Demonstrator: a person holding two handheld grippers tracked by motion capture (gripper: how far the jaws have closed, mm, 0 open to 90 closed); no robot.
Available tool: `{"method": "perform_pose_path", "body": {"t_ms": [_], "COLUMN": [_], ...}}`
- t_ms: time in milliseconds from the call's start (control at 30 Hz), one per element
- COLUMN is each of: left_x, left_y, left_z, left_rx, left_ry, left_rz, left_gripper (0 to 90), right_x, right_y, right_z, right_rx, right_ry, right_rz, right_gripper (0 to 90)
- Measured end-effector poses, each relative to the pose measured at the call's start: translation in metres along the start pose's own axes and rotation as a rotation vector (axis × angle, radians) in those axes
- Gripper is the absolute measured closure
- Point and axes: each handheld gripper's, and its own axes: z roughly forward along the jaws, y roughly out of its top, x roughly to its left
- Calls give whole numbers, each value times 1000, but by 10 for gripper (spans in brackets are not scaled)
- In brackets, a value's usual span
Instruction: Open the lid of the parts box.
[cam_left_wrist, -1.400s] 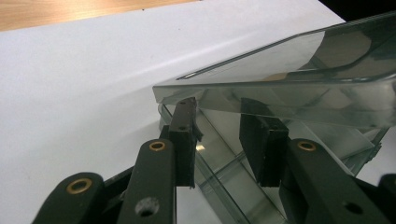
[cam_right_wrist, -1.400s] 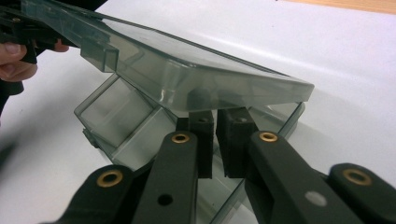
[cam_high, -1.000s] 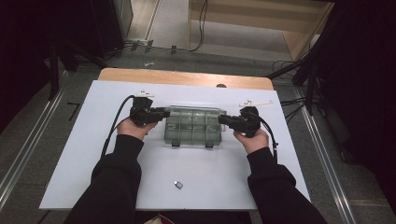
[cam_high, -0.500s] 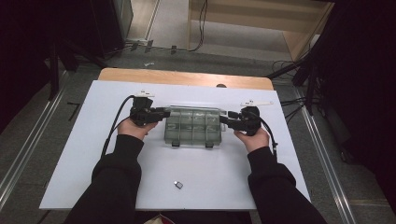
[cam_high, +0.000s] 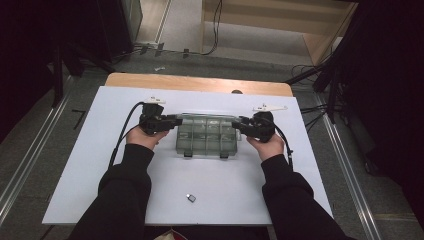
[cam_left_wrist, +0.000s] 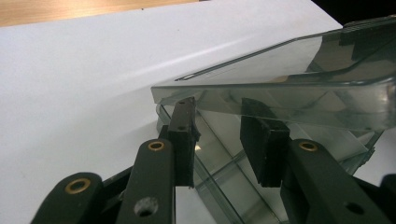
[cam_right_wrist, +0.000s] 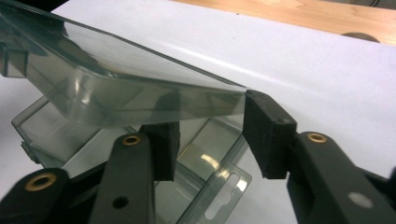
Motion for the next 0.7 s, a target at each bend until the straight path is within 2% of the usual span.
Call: {"method": "perform_pose_path", "body": {"t_ms": [367,700], "left_x": [-1,1], "left_y": [5,10], "left_z": [1,3], "left_rx": [-23,-48], "left_ry": [25,43], "left_rz": [15,17], "left_gripper": [658,650], "right_x": [0,-2], "right_y": [5,11], "right_z": [-1,-1], "right_rx": [-27,-33], "right_ry": [-26,-26], "right_rz": [1,16], "right_gripper": [617,634]}}
